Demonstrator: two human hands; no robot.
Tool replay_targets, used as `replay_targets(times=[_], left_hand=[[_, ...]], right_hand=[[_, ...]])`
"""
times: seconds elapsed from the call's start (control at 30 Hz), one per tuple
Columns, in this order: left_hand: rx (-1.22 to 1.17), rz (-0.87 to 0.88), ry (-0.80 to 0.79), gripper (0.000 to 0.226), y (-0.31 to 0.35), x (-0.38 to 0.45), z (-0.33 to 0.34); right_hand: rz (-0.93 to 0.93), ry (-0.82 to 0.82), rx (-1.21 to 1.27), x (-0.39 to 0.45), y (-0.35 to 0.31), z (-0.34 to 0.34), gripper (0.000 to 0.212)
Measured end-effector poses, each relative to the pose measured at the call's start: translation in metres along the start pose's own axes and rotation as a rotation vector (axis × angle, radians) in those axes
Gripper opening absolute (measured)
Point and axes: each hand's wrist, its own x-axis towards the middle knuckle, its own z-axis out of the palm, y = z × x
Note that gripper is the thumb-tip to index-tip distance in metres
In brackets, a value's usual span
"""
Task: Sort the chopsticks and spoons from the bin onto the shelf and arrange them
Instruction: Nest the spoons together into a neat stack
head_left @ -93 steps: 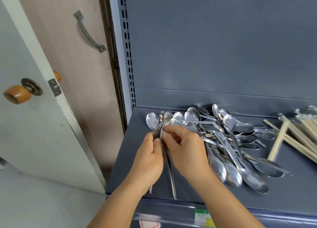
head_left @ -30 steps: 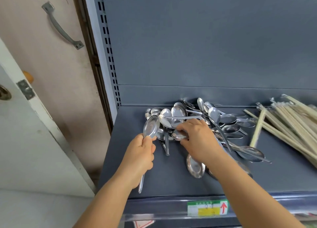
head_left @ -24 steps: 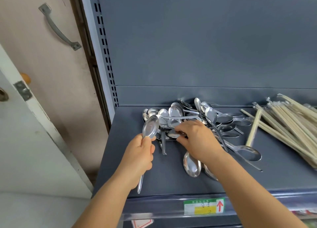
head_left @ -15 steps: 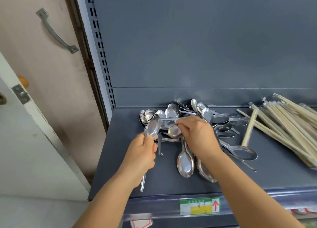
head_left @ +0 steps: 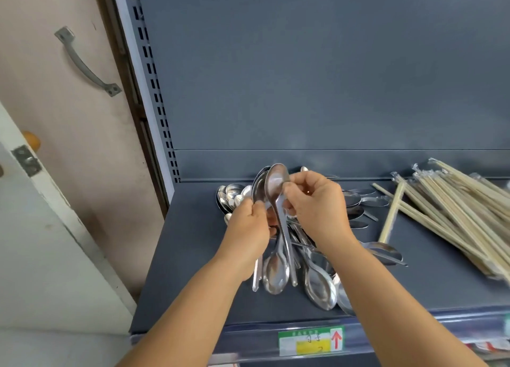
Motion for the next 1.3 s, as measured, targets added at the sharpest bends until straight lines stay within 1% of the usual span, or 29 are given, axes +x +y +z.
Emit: replay_targets(times=[0.07, 0.13, 0.2, 0.27, 0.37, 0.43, 0.53, 0.6, 0.67, 0.73, 0.87, 0.93, 1.0, 1.07, 1.17, 1.23, 1.3], left_hand=[[-0.030, -0.029, -0.032, 0.028, 0.002, -0.004, 0.003], [-0.081, -0.058, -0.071, 0.028, 0.004, -0.011, 0.006], [-0.110, -0.059, -0.100, 0.028, 0.003, -0.016, 0.006], [-0.104, -0.054, -0.111, 0.026, 0.001, -0.020, 0.002], [-0.011, -0.046, -0.096, 0.025, -0.005, -0.025, -0.009], [0.037, -0.042, -0.066, 0.023, -0.009, -0.028, -0.018], [0.011, -0.065, 0.003, 0.021, -0.015, -0.031, -0.032], [-0.021, -0.086, 0.026, 0.021, -0.019, -0.033, -0.038], [-0.032, -0.104, 0.035, 0.018, -0.024, -0.035, -0.041], [-0.037, -0.113, 0.037, 0.015, -0.028, -0.038, -0.044], [-0.070, -0.125, 0.039, 0.017, -0.029, -0.042, -0.047], [-0.106, -0.138, 0.045, 0.020, -0.028, -0.043, -0.049], [-0.130, -0.140, 0.048, 0.021, -0.027, -0.043, -0.051], [-0.134, -0.140, 0.049, 0.021, -0.027, -0.043, -0.052], [-0.155, -0.136, 0.035, 0.018, -0.025, -0.044, -0.050], [-0.167, -0.131, 0.033, 0.019, -0.023, -0.044, -0.048], [-0.163, -0.108, 0.036, 0.019, -0.021, -0.042, -0.046]], right_hand=[[0.077, -0.008, 0.037, -0.001, 0.003, 0.001, 0.010], [0.111, -0.002, 0.008, -0.002, 0.008, 0.001, 0.012], [0.109, -0.025, -0.062, -0.004, 0.015, 0.000, 0.008], [0.077, -0.088, -0.145, -0.008, 0.020, 0.000, 0.008], [-0.036, -0.196, -0.255, -0.017, 0.023, -0.002, 0.003], [-0.157, -0.304, -0.414, -0.025, 0.025, -0.007, 0.014], [-0.374, -0.514, -0.687, -0.030, 0.037, -0.011, 0.035], [-0.480, -0.568, -0.783, -0.033, 0.044, -0.010, 0.045], [-0.562, -0.549, -0.808, -0.033, 0.048, -0.008, 0.049], [-0.609, -0.499, -0.797, -0.032, 0.052, -0.006, 0.048], [-0.696, -0.394, -0.779, -0.030, 0.055, -0.003, 0.031], [-0.760, -0.373, -0.777, -0.029, 0.058, -0.002, 0.026], [-0.773, -0.345, -0.745, -0.028, 0.059, 0.000, 0.023], [-0.745, -0.288, -0.659, -0.029, 0.057, 0.001, 0.020], [-0.680, -0.156, -0.424, -0.030, 0.045, 0.003, 0.021], [-0.598, -0.094, -0.276, -0.034, 0.033, 0.004, 0.022], [-0.460, -0.090, -0.148, -0.039, 0.015, 0.006, 0.023]])
